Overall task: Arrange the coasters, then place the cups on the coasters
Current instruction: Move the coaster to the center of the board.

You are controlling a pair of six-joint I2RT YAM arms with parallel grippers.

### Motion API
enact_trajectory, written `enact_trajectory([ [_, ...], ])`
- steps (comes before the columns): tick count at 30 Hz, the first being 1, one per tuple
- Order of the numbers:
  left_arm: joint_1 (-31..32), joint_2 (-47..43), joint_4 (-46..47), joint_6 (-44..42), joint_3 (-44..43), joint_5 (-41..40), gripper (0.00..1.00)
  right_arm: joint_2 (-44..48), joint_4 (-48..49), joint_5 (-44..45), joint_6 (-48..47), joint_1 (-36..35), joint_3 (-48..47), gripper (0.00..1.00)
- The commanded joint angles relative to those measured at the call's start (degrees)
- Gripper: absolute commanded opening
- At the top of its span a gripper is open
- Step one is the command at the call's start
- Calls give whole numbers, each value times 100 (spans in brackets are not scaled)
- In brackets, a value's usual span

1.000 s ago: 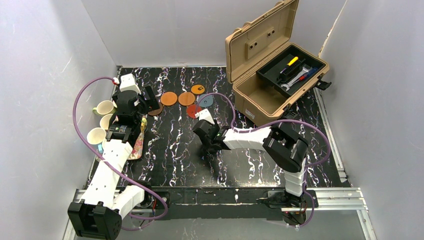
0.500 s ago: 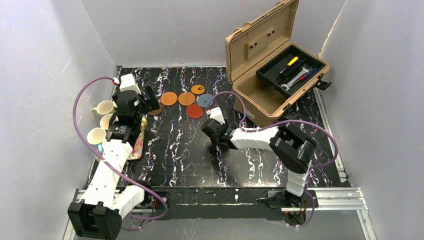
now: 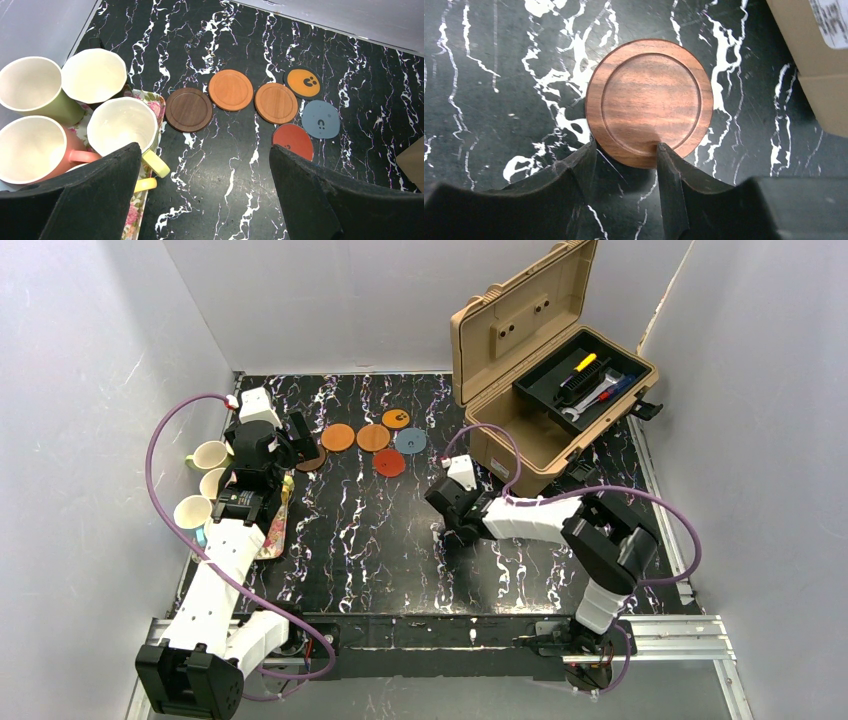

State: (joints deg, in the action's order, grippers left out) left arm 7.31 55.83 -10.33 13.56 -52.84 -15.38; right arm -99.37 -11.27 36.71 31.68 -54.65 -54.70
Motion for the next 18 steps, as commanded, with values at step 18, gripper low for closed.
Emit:
enact_trajectory([
  [18,34,-134,16,59,37,94,98,682,-908,10,558,44,914,55],
])
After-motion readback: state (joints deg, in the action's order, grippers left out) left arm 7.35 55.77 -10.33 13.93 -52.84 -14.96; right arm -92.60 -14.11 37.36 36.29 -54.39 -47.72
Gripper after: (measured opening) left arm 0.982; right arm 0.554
